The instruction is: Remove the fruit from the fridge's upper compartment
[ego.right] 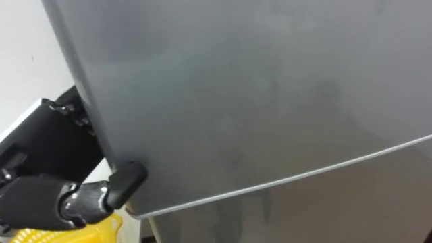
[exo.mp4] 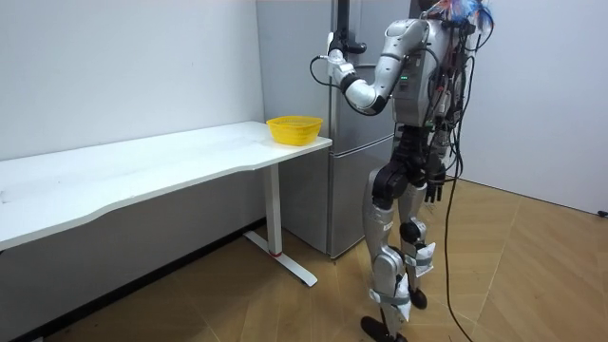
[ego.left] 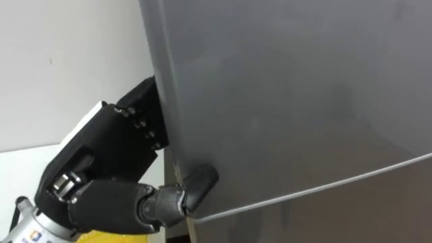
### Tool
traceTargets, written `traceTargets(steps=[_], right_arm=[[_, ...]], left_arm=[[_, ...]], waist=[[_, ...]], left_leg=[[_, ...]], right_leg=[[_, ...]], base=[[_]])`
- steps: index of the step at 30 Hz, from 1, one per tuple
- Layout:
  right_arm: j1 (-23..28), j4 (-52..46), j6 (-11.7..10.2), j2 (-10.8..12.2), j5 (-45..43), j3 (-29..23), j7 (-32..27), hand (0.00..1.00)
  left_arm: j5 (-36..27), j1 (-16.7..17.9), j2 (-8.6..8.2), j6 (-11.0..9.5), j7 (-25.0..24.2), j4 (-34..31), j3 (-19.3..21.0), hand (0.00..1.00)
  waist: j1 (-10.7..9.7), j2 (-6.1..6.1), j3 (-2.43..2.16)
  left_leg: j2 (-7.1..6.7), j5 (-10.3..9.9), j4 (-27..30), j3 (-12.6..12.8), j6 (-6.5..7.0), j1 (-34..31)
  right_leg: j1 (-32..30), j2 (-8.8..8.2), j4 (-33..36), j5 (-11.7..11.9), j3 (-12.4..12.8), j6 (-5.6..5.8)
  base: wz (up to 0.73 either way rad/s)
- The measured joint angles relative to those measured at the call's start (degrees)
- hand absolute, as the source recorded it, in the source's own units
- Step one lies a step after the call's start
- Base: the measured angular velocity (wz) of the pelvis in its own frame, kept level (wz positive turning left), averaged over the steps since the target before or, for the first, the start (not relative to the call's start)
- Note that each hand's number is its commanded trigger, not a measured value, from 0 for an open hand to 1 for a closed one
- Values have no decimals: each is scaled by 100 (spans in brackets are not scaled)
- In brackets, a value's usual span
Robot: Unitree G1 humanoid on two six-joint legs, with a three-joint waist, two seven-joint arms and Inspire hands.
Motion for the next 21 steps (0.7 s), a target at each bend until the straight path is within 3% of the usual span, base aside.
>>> traceTargets(steps=[1, 8, 12, 21], right_arm=[[1, 2, 0, 1, 0, 0, -1, 0], [160, 25, 13, -1, 43, -2, -22, 0], [222, 10, 12, 13, 134, -3, -24, 0], [169, 8, -39, 8, 155, 4, -23, 0]], left_arm=[[0, 0, 0, 0, 6, 0, 6, 0], [-44, 0, 1, 0, -325, -2, 6, 0], [-232, 1, 203, 0, -448, -11, -60, 0], [-417, 0, 350, -3, -616, -25, -83, 0]], waist=[[1, 4, -3], [0, 35, -29], [2, 21, -39], [2, 38, -51]], left_leg=[[0, 0, 5, 9, 0, -1], [11, 1, 27, 150, 2, 20], [-8, 1, 80, 163, 2, -1], [-13, 1, 86, 166, 2, -2]], right_leg=[[1, 0, -15, -1, 1, 1], [74, -16, -33, -6, 0, 8], [84, -27, -29, -21, -4, 32], [90, -38, -19, -21, -16, 33]], base=[[0], [2], [6], [0]])
